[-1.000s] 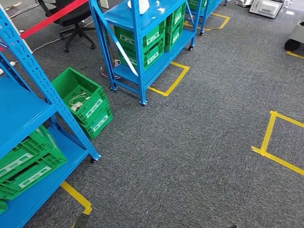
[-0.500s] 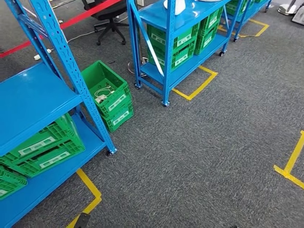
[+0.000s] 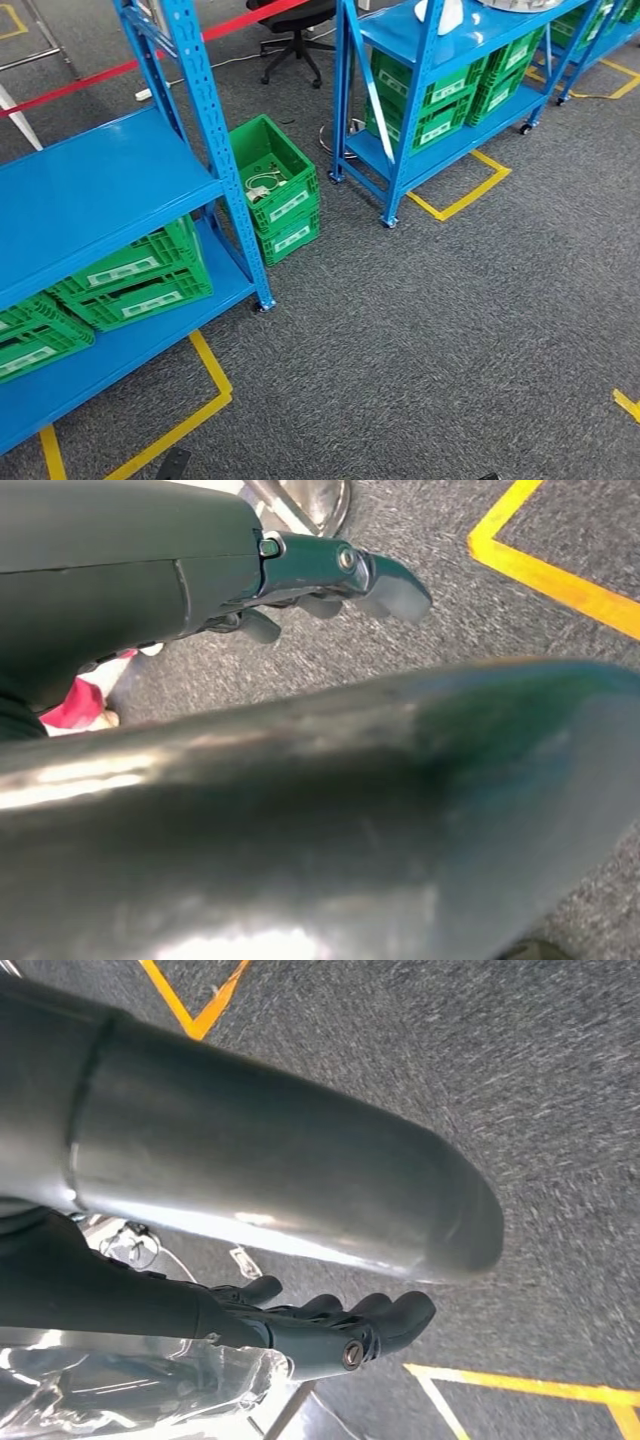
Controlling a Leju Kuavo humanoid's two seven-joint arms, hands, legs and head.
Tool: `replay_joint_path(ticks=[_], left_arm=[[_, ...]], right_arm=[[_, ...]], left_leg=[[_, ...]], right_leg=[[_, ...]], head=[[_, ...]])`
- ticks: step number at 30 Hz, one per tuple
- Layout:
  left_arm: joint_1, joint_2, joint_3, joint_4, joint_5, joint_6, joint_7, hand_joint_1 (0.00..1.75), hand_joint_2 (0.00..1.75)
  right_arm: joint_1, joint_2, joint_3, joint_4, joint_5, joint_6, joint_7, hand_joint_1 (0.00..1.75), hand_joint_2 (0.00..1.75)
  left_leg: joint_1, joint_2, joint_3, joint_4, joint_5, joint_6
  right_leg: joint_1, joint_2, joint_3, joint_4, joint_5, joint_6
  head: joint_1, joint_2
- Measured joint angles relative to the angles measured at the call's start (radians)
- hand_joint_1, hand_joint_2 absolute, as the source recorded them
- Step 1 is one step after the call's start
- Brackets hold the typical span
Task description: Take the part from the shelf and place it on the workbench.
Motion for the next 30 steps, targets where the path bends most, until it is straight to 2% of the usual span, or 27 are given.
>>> replay_joint_path(ticks=[1, 2, 3, 4, 5, 6, 7, 8, 9, 10, 11, 13, 14, 15, 16, 17, 18, 19, 21, 22, 23, 24, 25, 26, 27, 29, 30], left_arm=[[0.001, 0.000, 0.000, 0.000, 0.002, 0.001, 0.000, 0.00, 0.00], [0.003, 0.000, 0.000, 0.000, 0.003, 0.003, 0.001, 0.00, 0.00], [0.003, -0.001, 0.001, 0.000, 0.004, 0.005, 0.001, 0.00, 0.00], [0.002, -0.002, 0.001, 0.000, 0.004, 0.006, 0.002, 0.00, 0.00], [0.001, -0.003, 0.001, 0.000, 0.004, 0.006, 0.002, 0.00, 0.00], [0.000, -0.005, 0.001, 0.000, 0.004, 0.006, 0.002, 0.00, 0.00], [-0.001, -0.007, 0.001, 0.000, 0.004, 0.006, 0.002, 0.00, 0.00], [0.000, -0.008, 0.001, 0.000, 0.005, 0.006, 0.002, 0.00, 0.00], [0.001, -0.008, 0.001, 0.000, 0.006, 0.006, 0.002, 0.00, 0.00], [0.002, -0.007, 0.001, 0.000, 0.006, 0.006, 0.002, 0.00, 0.00], [0.002, -0.008, 0.001, 0.000, 0.007, 0.007, 0.002, 0.00, 0.00], [0.001, -0.009, 0.002, 0.000, 0.006, 0.010, 0.002, 0.00, 0.00], [0.001, -0.010, 0.002, 0.000, 0.006, 0.012, 0.002, 0.00, 0.00], [0.002, -0.011, 0.002, 0.000, 0.006, 0.014, 0.002, 0.00, 0.00], [0.004, -0.012, 0.002, 0.000, 0.006, 0.015, 0.002, 0.00, 0.00], [0.007, -0.012, 0.002, 0.000, 0.007, 0.016, 0.002, 0.00, 0.00], [0.008, -0.013, 0.002, 0.000, 0.007, 0.017, 0.002, 0.00, 0.00], [0.008, -0.014, 0.003, 0.000, 0.007, 0.018, 0.002, 0.00, 0.00], [0.005, -0.015, 0.003, 0.000, 0.006, 0.019, 0.002, 0.00, 0.00], [0.005, -0.016, 0.003, 0.000, 0.006, 0.019, 0.002, 0.00, 0.00], [0.005, -0.017, 0.003, 0.000, 0.006, 0.019, 0.002, 0.00, 0.00], [0.006, -0.017, 0.003, 0.000, 0.007, 0.019, 0.002, 0.00, 0.00], [0.007, -0.017, 0.003, 0.000, 0.007, 0.019, 0.002, 0.00, 0.00], [0.008, -0.017, 0.003, 0.000, 0.007, 0.019, 0.002, 0.00, 0.00], [0.007, -0.017, 0.003, 0.000, 0.006, 0.019, 0.002, 0.00, 0.00], [0.001, -0.017, 0.003, 0.000, 0.006, 0.019, 0.002, 0.00, 0.00], [0.000, -0.017, 0.003, 0.000, 0.006, 0.020, 0.002, 0.00, 0.00]], right_arm=[[-0.002, 0.000, 0.000, 0.000, 0.000, 0.001, 0.000, 0.00, 0.00], [-0.004, 0.000, 0.000, 0.000, -0.001, 0.002, 0.000, 0.00, 0.00], [-0.005, 0.000, 0.000, 0.000, -0.001, 0.003, -0.001, 0.00, 0.00], [-0.006, 0.000, -0.001, 0.000, -0.001, 0.005, -0.002, 0.00, 0.00], [-0.005, 0.000, -0.001, 0.000, -0.002, 0.006, -0.003, 0.00, 0.00], [-0.004, 0.000, -0.001, 0.000, -0.002, 0.007, -0.003, 0.00, 0.00], [-0.003, 0.000, -0.002, 0.001, -0.002, 0.008, -0.003, 0.00, 0.00], [-0.002, 0.000, -0.002, 0.001, -0.002, 0.008, -0.002, 0.00, 0.00], [-0.001, 0.000, -0.002, 0.001, -0.002, 0.008, -0.002, 0.00, 0.00], [0.000, 0.000, -0.002, 0.002, -0.002, 0.008, -0.002, 0.00, 0.00], [0.000, 0.000, -0.002, 0.002, -0.002, 0.008, -0.002, 0.00, 0.00], [-0.001, 0.000, -0.002, 0.002, -0.003, 0.010, -0.002, 0.00, 0.00], [-0.001, 0.001, -0.002, 0.003, -0.003, 0.011, -0.003, 0.00, 0.00], [-0.002, 0.001, -0.002, 0.003, -0.003, 0.012, -0.004, 0.00, 0.00], [-0.003, 0.001, -0.002, 0.003, -0.004, 0.013, -0.005, 0.00, 0.00], [-0.004, 0.002, -0.002, 0.003, -0.004, 0.014, -0.006, 0.00, 0.00], [-0.004, 0.003, -0.002, 0.003, -0.004, 0.014, -0.007, 0.00, 0.00], [-0.004, 0.004, -0.002, 0.003, -0.004, 0.014, -0.007, 0.00, 0.00], [-0.001, 0.004, -0.003, 0.003, -0.004, 0.015, -0.007, 0.00, 0.00], [0.001, 0.004, -0.003, 0.003, -0.004, 0.015, -0.007, 0.00, 0.00], [0.002, 0.004, -0.003, 0.003, -0.004, 0.015, -0.007, 0.00, 0.00], [0.002, 0.004, -0.003, 0.003, -0.004, 0.015, -0.007, 0.00, 0.00], [0.001, 0.004, -0.003, 0.003, -0.004, 0.014, -0.007, 0.00, 0.00], [0.000, 0.004, -0.002, 0.003, -0.004, 0.015, -0.007, 0.00, 0.00], [-0.001, 0.004, -0.002, 0.003, -0.004, 0.015, -0.007, 0.00, 0.00], [-0.001, 0.005, -0.002, 0.003, -0.004, 0.015, -0.008, 0.00, 0.00], [-0.002, 0.005, -0.003, 0.003, -0.004, 0.016, -0.008, 0.00, 0.00]], left_leg=[[0.002, -0.013, -0.001, -0.001, 0.002, 0.005], [0.005, -0.024, 0.000, -0.004, 0.004, 0.010], [0.009, -0.035, 0.001, -0.006, 0.006, 0.015], [0.013, -0.046, 0.002, -0.009, 0.009, 0.020], [0.015, -0.058, 0.001, -0.009, 0.010, 0.023], [0.015, -0.071, 0.000, -0.009, 0.010, 0.026], [0.016, -0.084, -0.001, -0.009, 0.011, 0.026], [0.016, -0.098, -0.001, -0.008, 0.011, 0.026], [0.017, -0.111, 0.000, -0.008, 0.011, 0.026], [0.018, -0.125, 0.001, -0.007, 0.012, 0.025], [0.019, -0.138, 0.002, -0.007, 0.012, 0.022], [0.018, -0.162, -0.001, -0.002, 0.012, 0.012], [0.019, -0.173, -0.005, -0.001, 0.015, 0.005], [0.019, -0.183, -0.009, -0.001, 0.018, -0.002], [0.021, -0.192, -0.011, -0.003, 0.022, -0.009], [0.022, -0.192, -0.014, -0.002, 0.022, -0.014], [0.022, -0.177, -0.022, 0.011, 0.012, -0.019], [0.020, -0.154, -0.038, 0.044, -0.010, -0.024], [0.020, -0.103, -0.097, 0.168, -0.077, -0.031], [0.021, -0.092, -0.129, 0.236, -0.105, -0.034], [0.022, -0.088, -0.149, 0.280, -0.117, -0.035], [0.022, -0.087, -0.151, 0.289, -0.110, -0.034], [0.022, -0.084, -0.133, 0.258, -0.086, -0.033], [0.021, -0.073, -0.098, 0.196, -0.053, -0.029], [0.018, -0.049, -0.058, 0.123, -0.024, -0.025], [0.011, -0.011, -0.004, 0.021, 0.002, -0.015], [0.009, -0.005, 0.003, 0.004, 0.001, -0.010]], right_leg=[[0.000, -0.009, 0.003, -0.003, -0.002, 0.005], [-0.001, -0.001, 0.005, 0.000, -0.007, 0.011], [-0.003, 0.021, -0.001, 0.016, -0.019, 0.017], [-0.005, 0.050, -0.018, 0.053, -0.042, 0.022], [-0.007, 0.080, -0.047, 0.114, -0.073, 0.026], [-0.008, 0.095, -0.083, 0.188, -0.105, 0.028], [-0.008, 0.101, -0.118, 0.253, -0.127, 0.030], [-0.009, 0.102, -0.142, 0.291, -0.131, 0.030], [-0.009, 0.103, -0.146, 0.287, -0.114, 0.030], [-0.011, 0.106, -0.130, 0.243, -0.080, 0.030], [-0.014, 0.120, -0.100, 0.171, -0.037, 0.032], [-0.022, 0.162, -0.043, 0.044, 0.010, 0.030], [-0.024, 0.177, -0.028, 0.015, 0.016, 0.026], [-0.022, 0.179, -0.024, 0.008, 0.013, 0.019], [-0.021, 0.169, -0.024, 0.009, 0.016, 0.010], [-0.020, 0.159, -0.023, 0.009, 0.019, 0.003], [-0.021, 0.148, -0.023, 0.007, 0.022, -0.005], [-0.021, 0.136, -0.023, 0.005, 0.024, -0.011], [-0.019, 0.110, -0.024, 0.003, 0.024, -0.019], [-0.017, 0.096, -0.025, 0.004, 0.024, -0.020], [-0.016, 0.083, -0.025, 0.004, 0.023, -0.021], [-0.015, 0.070, -0.025, 0.004, 0.022, -0.022], [-0.014, 0.059, -0.023, 0.004, 0.022, -0.021], [-0.014, 0.048, -0.022, 0.004, 0.021, -0.020], [-0.012, 0.038, -0.019, 0.004, 0.019, -0.018], [-0.006, 0.019, -0.017, 0.006, 0.013, -0.010], [-0.003, 0.009, -0.014, 0.005, 0.010, -0.005]], head=[[0.000, 0.000], [0.002, 0.000], [0.004, 0.000], [0.006, 0.000], [0.009, 0.000], [0.011, 0.000], [0.013, 0.000], [0.013, 0.000], [0.013, 0.000], [0.014, 0.000], [0.014, 0.000], [0.013, 0.000], [0.013, 0.000], [0.013, 0.000], [0.012, 0.000], [0.013, 0.000], [0.010, 0.000], [0.007, 0.000], [-0.001, 0.000], [-0.002, 0.000], [-0.002, 0.000], [-0.002, 0.000], [-0.002, 0.000], [-0.002, 0.000], [-0.002, 0.000], [-0.002, 0.000], [-0.001, 0.000]])
